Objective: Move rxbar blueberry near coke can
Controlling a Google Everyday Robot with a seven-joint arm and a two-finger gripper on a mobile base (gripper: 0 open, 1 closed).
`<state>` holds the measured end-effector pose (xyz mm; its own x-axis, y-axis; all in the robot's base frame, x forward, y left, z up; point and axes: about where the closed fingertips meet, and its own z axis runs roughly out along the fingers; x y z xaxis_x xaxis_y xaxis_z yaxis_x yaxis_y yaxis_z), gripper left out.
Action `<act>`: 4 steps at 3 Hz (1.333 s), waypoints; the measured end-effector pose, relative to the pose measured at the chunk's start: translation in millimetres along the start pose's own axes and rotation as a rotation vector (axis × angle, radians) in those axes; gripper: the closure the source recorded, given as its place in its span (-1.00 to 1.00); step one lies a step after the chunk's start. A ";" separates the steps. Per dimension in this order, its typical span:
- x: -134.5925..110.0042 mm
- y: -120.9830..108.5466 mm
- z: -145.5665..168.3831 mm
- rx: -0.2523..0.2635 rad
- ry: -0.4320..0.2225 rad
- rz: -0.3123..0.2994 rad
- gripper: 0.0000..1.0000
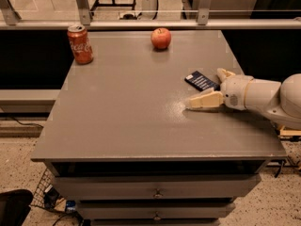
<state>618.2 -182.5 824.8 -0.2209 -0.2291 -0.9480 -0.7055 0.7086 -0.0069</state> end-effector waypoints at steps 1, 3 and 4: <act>10.4 1.1 5.6 0.010 0.020 -0.004 -0.67; 4.8 1.6 4.6 0.009 0.020 -0.004 0.42; 1.8 1.6 3.6 0.009 0.020 -0.004 0.88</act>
Offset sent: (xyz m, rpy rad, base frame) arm 0.0007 0.0019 -0.0102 -0.0164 0.0079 -0.0073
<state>619.1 -179.4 821.9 -0.2318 -0.2455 -0.9413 -0.7001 0.7139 -0.0138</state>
